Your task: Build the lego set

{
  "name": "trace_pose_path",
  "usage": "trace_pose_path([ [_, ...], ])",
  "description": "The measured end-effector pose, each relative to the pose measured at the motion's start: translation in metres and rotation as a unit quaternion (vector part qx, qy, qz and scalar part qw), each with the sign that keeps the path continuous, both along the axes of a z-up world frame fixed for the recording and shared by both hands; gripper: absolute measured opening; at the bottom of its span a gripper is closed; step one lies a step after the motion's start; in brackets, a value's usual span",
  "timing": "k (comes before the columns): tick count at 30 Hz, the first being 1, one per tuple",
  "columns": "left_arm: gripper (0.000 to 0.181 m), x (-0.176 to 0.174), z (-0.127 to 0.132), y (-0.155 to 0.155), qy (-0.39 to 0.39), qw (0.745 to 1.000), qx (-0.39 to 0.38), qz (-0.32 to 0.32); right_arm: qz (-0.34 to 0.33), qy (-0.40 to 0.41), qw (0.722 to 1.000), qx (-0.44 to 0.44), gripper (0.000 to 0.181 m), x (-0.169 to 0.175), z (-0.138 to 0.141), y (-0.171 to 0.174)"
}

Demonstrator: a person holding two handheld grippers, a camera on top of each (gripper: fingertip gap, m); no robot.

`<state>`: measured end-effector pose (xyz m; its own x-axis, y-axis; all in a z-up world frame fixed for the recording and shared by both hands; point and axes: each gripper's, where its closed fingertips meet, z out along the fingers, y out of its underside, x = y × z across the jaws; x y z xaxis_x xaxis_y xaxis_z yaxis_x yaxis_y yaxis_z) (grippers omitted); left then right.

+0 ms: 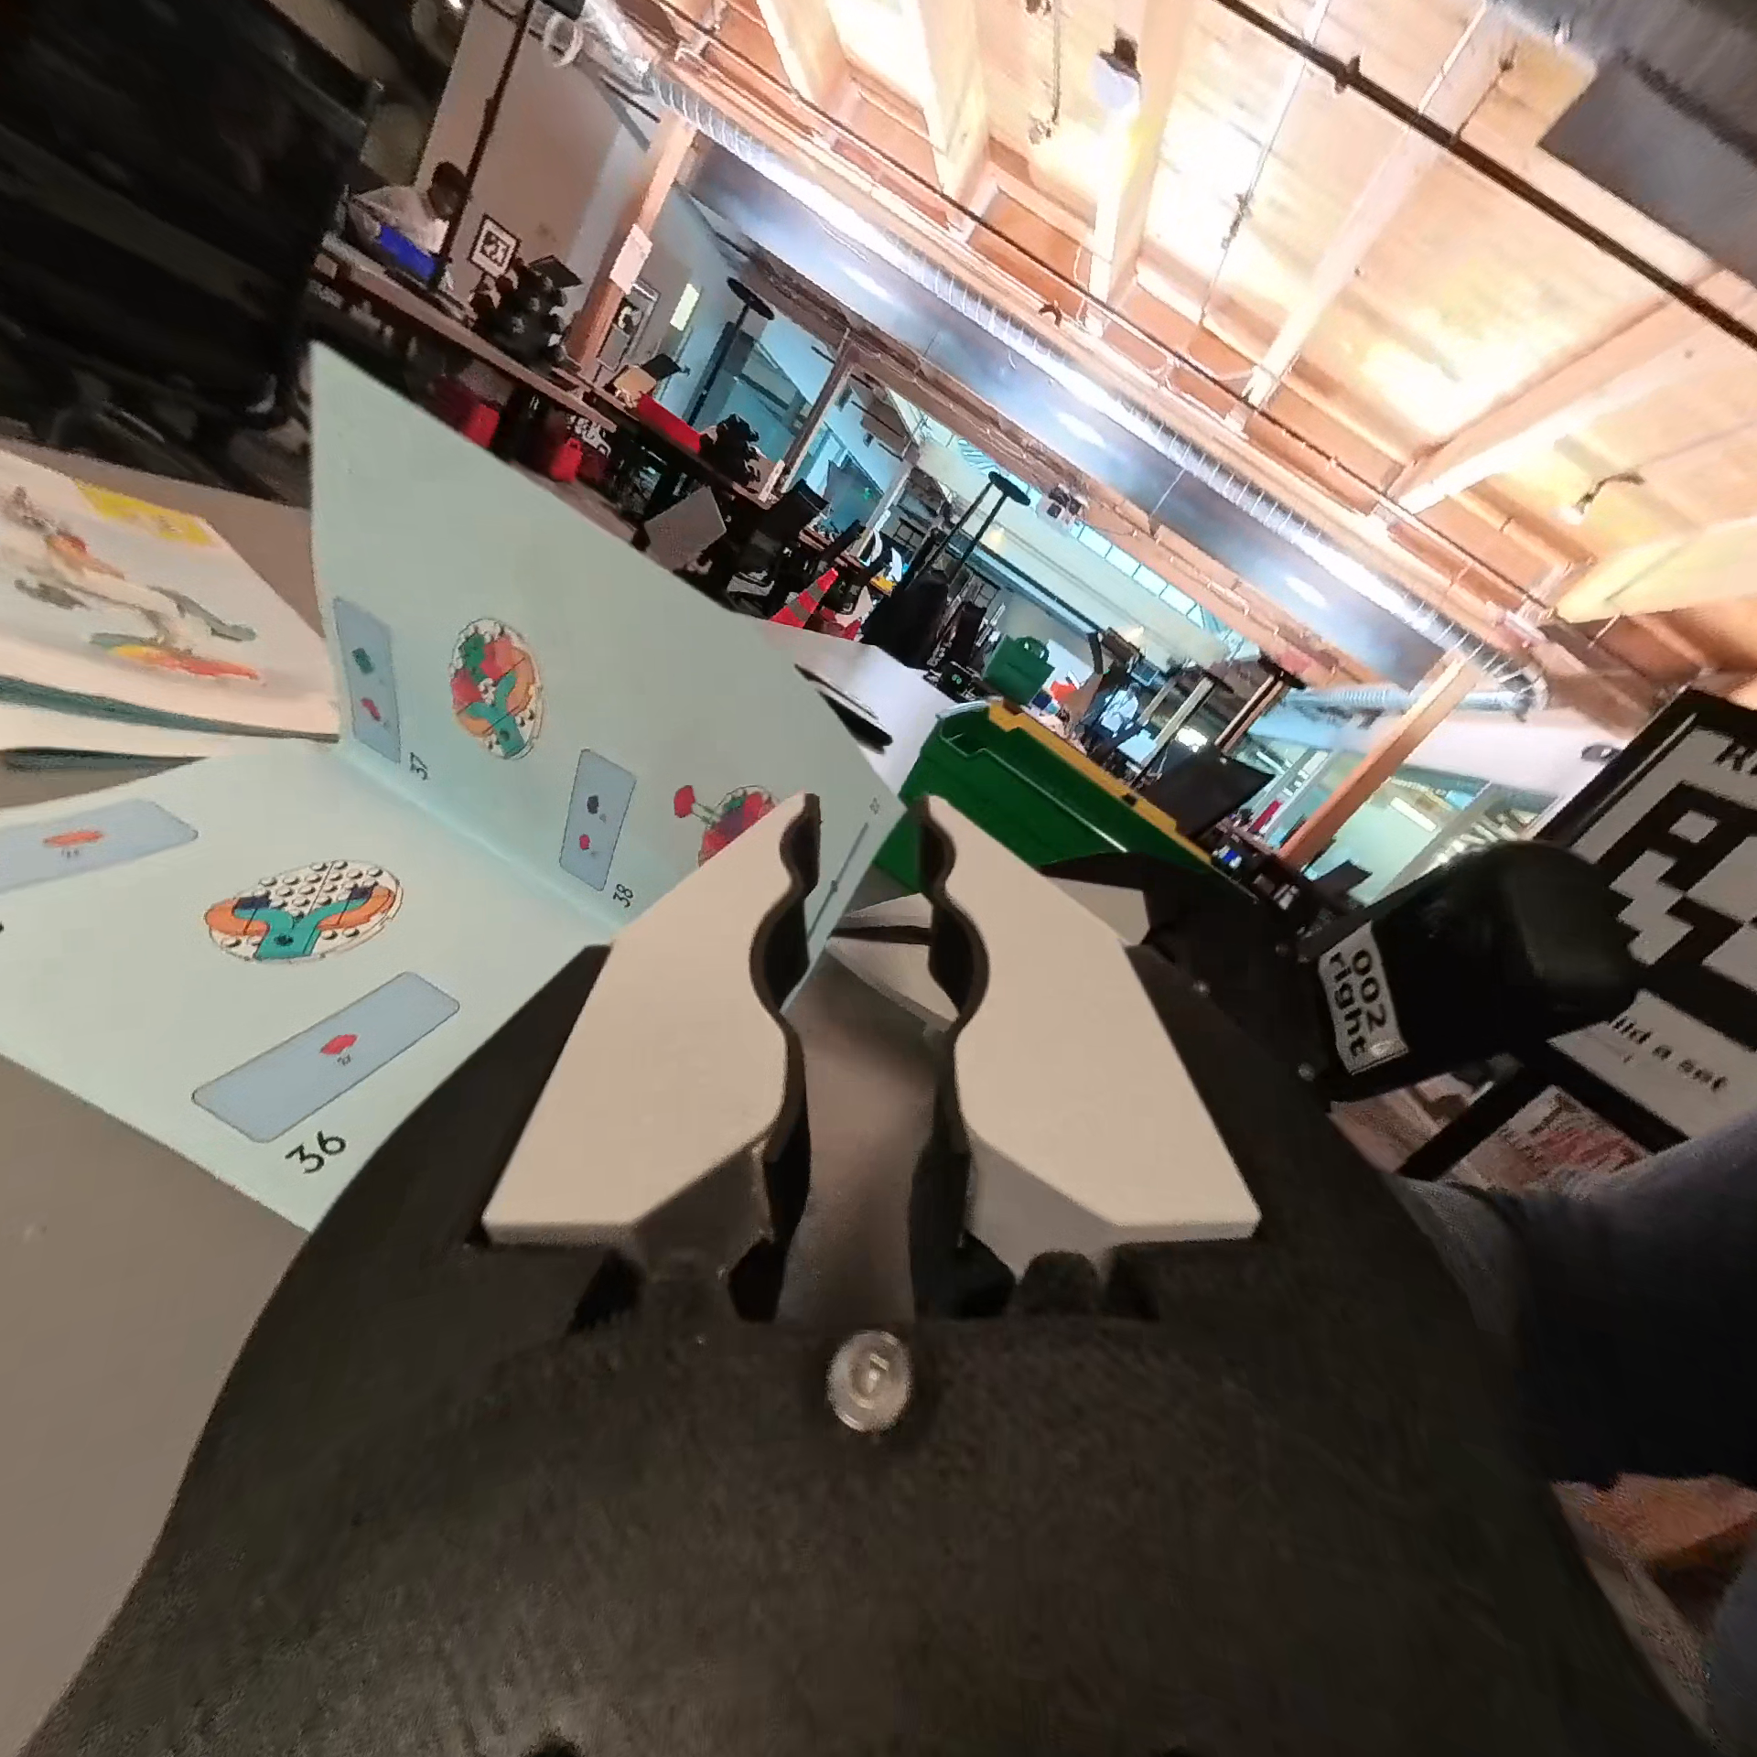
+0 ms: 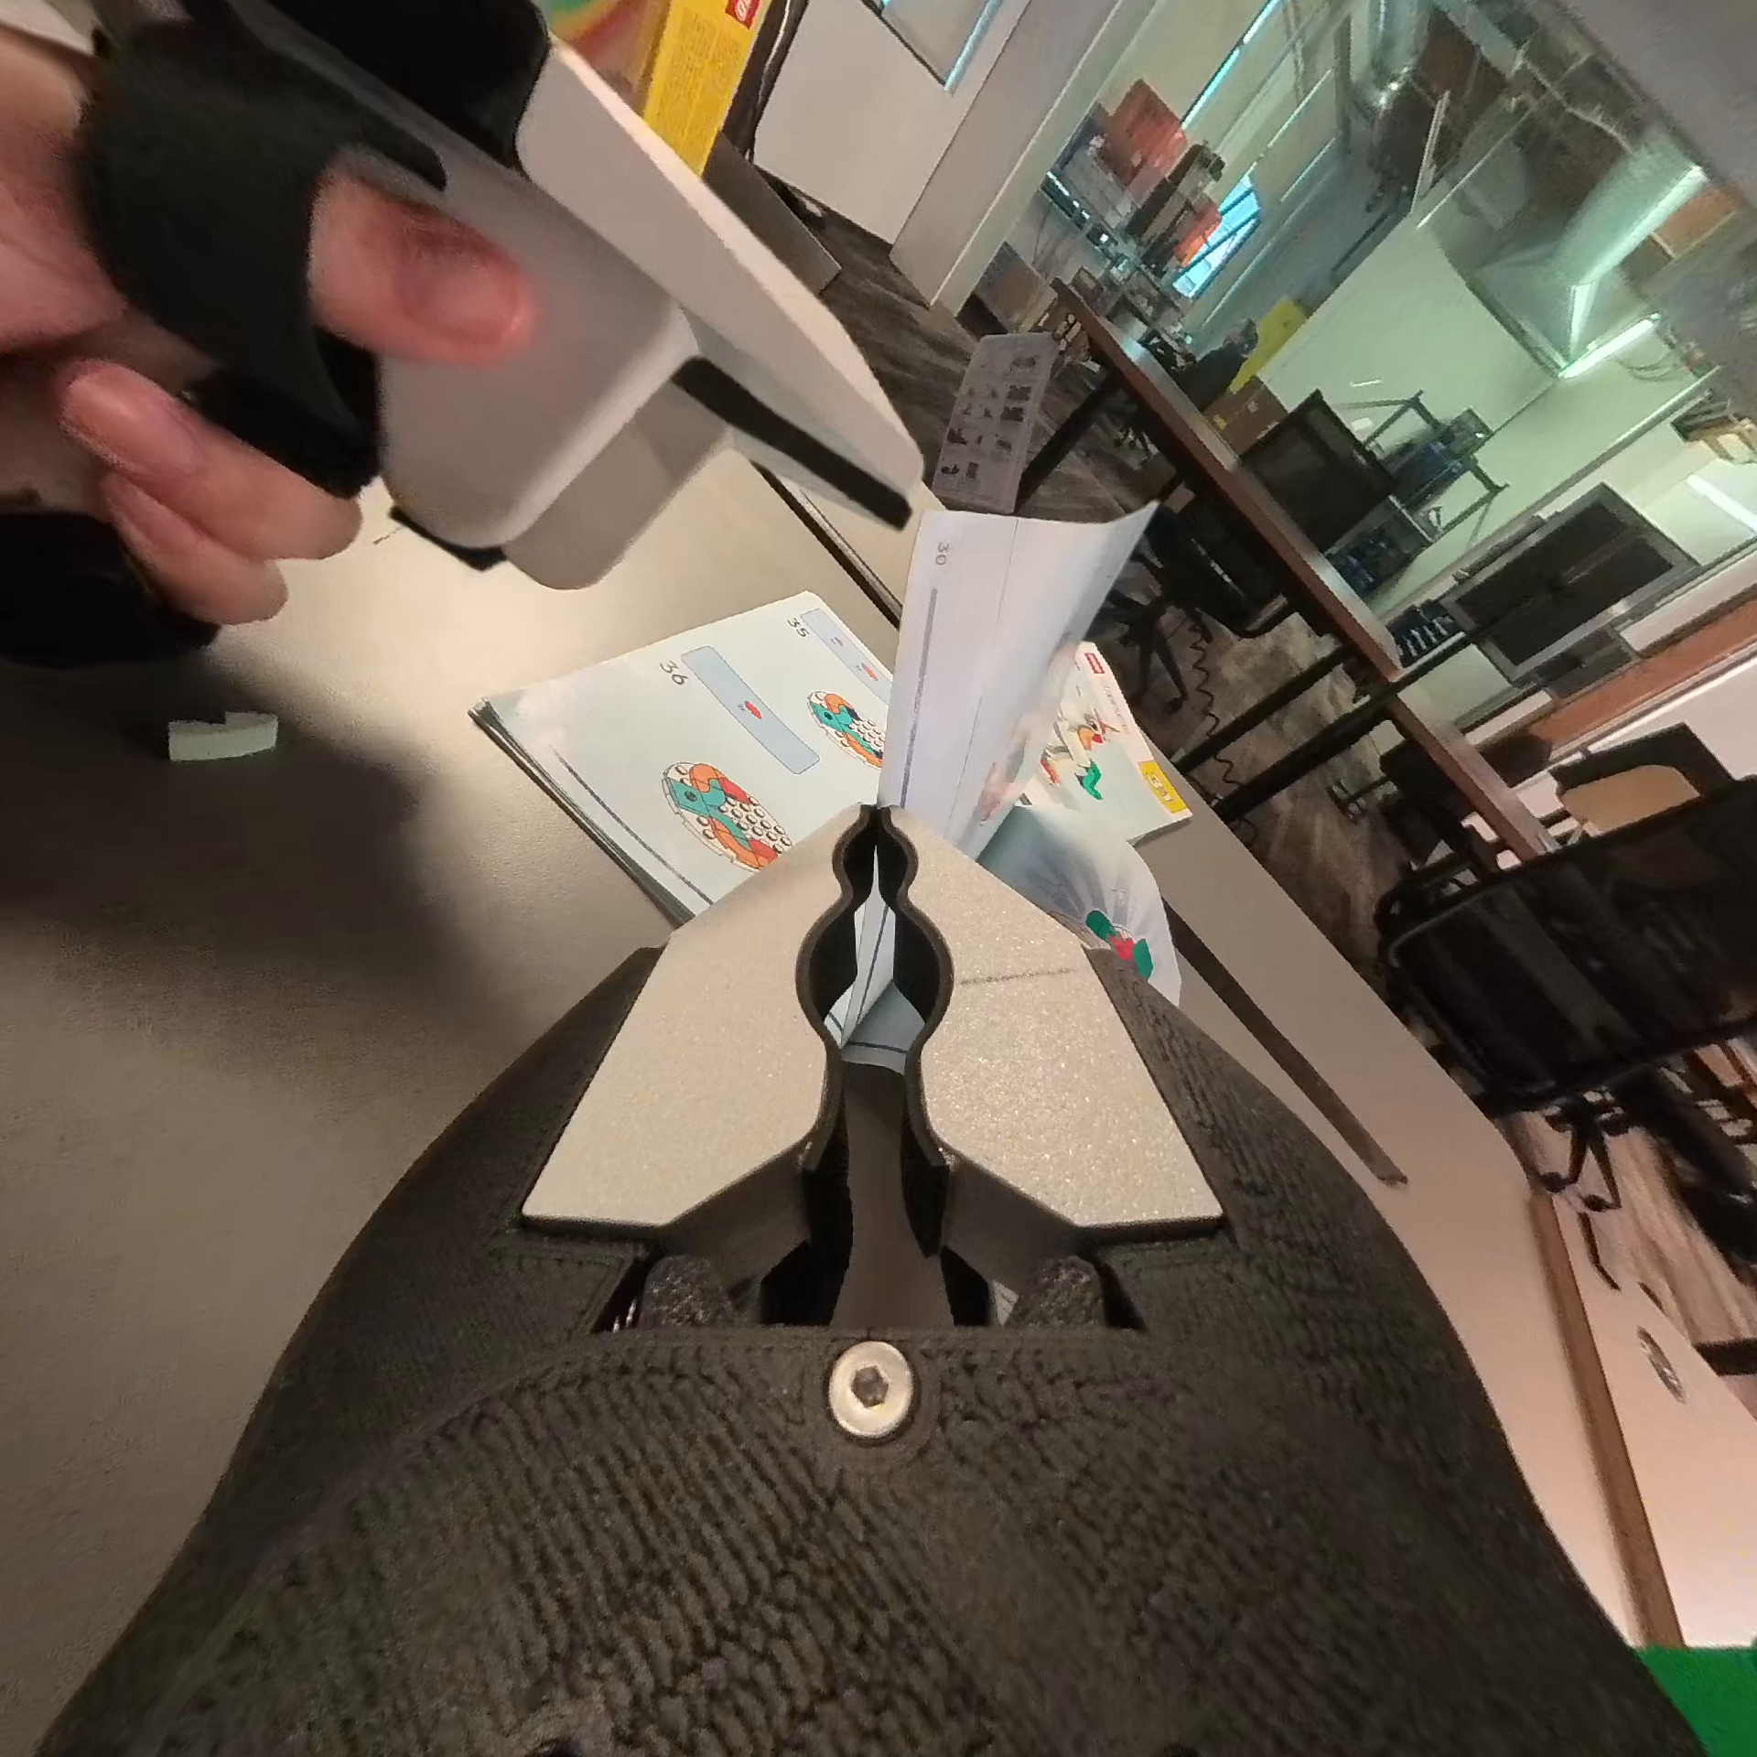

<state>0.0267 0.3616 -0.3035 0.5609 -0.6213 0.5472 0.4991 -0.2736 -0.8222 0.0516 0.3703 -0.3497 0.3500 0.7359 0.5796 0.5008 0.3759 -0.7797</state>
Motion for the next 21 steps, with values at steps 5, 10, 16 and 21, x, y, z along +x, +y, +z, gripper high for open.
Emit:
trace_pose_path([
  [5,0.004,0.002,0.0007,-0.0008,0.016,1.0,0.019,-0.001,0.004,0.001,1.0,0.0,0.0,-0.0009,0.0003,-0.0013],
  [10,0.013,0.0055,0.0045,-0.0039,0.014,0.999,0.037,-0.017,0.003,0.002,1.0,0.0,0.0,-0.0007,0.0005,-0.0009],
  [16,0.0,0.0065,0.0001,-0.001,0.05,0.998,0.042,-0.001,0.008,-0.001,1.0,0.003,0.0,-0.002,-0.0001,-0.0026],
  [21,0.0,0.011,0.0007,-0.0043,0.068,0.996,0.061,-0.01,0.018,0.002,1.0,-0.004,0.0,-0.003,-0.0009,-0.0048],
])
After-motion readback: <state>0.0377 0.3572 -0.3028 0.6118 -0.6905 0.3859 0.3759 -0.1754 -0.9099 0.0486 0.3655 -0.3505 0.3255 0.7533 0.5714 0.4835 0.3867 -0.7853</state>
